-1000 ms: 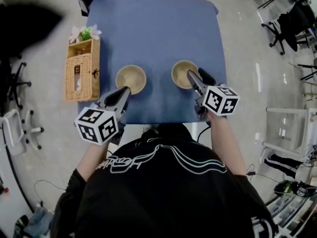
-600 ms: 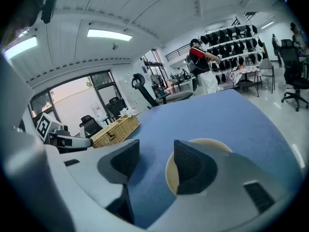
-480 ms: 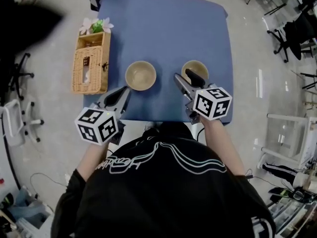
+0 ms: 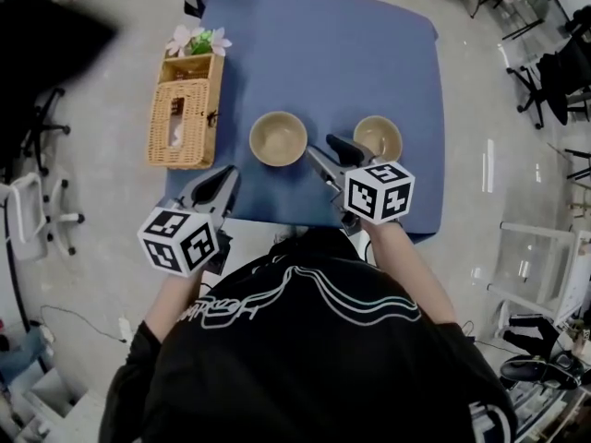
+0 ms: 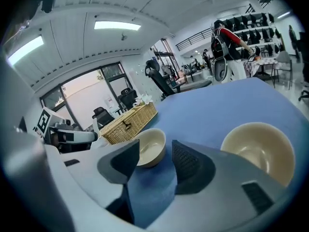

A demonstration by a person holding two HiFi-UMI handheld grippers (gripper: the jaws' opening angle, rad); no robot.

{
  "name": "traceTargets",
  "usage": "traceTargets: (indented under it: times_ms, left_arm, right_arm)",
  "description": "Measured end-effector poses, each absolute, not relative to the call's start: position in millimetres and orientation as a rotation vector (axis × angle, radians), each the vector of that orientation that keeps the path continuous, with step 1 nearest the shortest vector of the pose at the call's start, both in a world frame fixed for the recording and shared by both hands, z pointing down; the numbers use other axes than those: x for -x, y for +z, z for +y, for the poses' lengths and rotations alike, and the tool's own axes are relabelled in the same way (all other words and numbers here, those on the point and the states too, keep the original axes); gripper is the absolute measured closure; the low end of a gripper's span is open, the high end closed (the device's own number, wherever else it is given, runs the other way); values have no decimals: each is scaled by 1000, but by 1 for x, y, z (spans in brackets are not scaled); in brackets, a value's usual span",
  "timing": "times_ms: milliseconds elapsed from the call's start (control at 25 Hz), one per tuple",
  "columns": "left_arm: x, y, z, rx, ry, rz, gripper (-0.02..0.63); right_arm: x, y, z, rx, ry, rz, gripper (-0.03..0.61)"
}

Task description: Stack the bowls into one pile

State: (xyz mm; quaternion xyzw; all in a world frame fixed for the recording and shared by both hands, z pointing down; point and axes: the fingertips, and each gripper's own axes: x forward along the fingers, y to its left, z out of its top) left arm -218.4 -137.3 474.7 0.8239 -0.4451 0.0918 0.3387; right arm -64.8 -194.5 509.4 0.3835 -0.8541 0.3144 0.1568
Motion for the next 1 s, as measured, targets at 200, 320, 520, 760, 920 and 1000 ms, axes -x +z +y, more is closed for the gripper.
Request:
traceTargets:
  times_ms: [200, 320, 520, 760, 920, 1000]
  left_arm:
    - [235, 479, -127, -2123, 257, -1200, 580]
    - [246, 482, -122, -2105, 265, -1231, 580]
    - [265, 489, -115, -2053, 241, -1269, 580]
    - [274, 493, -110, -2030, 259, -1295, 580]
    - [278, 495, -108, -2025, 267, -1312, 580]
    - [277, 495, -108, -2024, 267, -1312, 580]
  right_arm:
    - [84, 526, -193, -1076, 968, -2420, 354]
    - [85, 536, -198, -1123, 1005, -2394, 354]
    - [88, 553, -208, -1165, 1084, -2349, 360]
    - [88, 563, -214, -1214, 1173, -2310, 393]
    - [90, 562, -216, -1233, 1225, -2311, 430]
    - [90, 562, -217, -1246, 1250, -2305, 456]
